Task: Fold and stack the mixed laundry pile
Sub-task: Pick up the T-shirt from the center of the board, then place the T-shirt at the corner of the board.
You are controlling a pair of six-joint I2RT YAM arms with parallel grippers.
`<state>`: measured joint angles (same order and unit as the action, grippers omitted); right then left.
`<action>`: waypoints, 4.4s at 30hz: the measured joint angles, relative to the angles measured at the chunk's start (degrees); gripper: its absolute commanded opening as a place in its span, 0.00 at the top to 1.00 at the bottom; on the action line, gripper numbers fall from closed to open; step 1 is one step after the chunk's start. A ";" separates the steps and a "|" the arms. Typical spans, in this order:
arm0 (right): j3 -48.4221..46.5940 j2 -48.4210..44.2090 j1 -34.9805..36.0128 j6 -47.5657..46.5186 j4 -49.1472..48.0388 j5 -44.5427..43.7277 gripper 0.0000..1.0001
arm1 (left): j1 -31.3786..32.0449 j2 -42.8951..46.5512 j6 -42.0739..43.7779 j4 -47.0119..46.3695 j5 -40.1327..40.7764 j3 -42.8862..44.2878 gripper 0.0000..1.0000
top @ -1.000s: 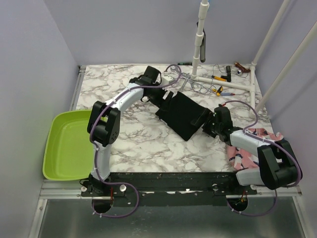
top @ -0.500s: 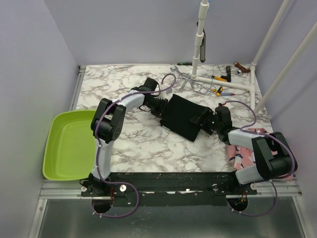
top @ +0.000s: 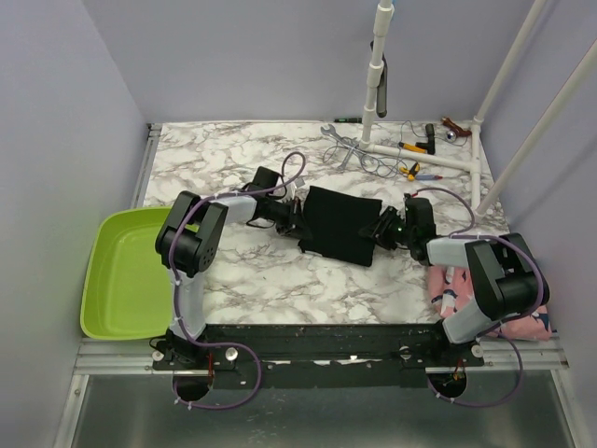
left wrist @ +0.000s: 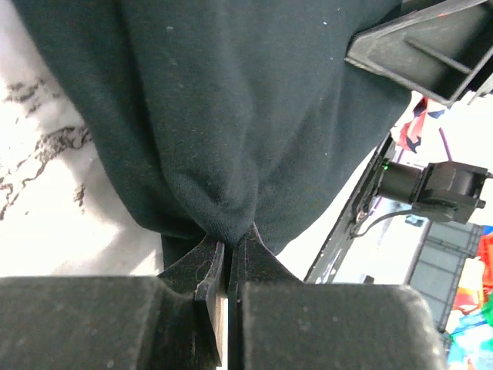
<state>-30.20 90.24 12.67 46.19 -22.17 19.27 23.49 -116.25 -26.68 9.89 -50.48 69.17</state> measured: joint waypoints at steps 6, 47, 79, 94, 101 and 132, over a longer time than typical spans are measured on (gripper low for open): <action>-3.41 0.35 0.04 -3.93 7.76 0.90 0.99 | -0.09 1.16 -6.32 -5.46 -0.13 -4.76 0.95; -22.88 -13.64 0.17 -45.11 52.94 -7.89 0.99 | -4.07 22.60 12.55 10.05 4.50 -4.22 0.25; -30.56 -34.75 0.13 -64.08 96.41 -51.56 0.99 | -3.48 33.22 28.39 14.53 4.35 -5.66 0.02; -31.50 -35.36 0.13 -63.71 100.15 -61.22 0.99 | -3.37 33.31 28.39 14.21 4.33 -5.92 0.01; -33.73 -37.13 0.13 -65.66 101.46 -63.10 0.99 | -3.37 33.31 28.41 14.21 4.33 -5.92 0.01; -22.18 -37.77 0.11 -83.52 67.95 -73.09 0.00 | -3.39 33.31 29.53 14.69 3.37 -5.90 0.01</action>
<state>-52.38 52.47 12.78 -37.32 45.78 -53.82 20.10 -82.94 2.85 24.58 -47.11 63.26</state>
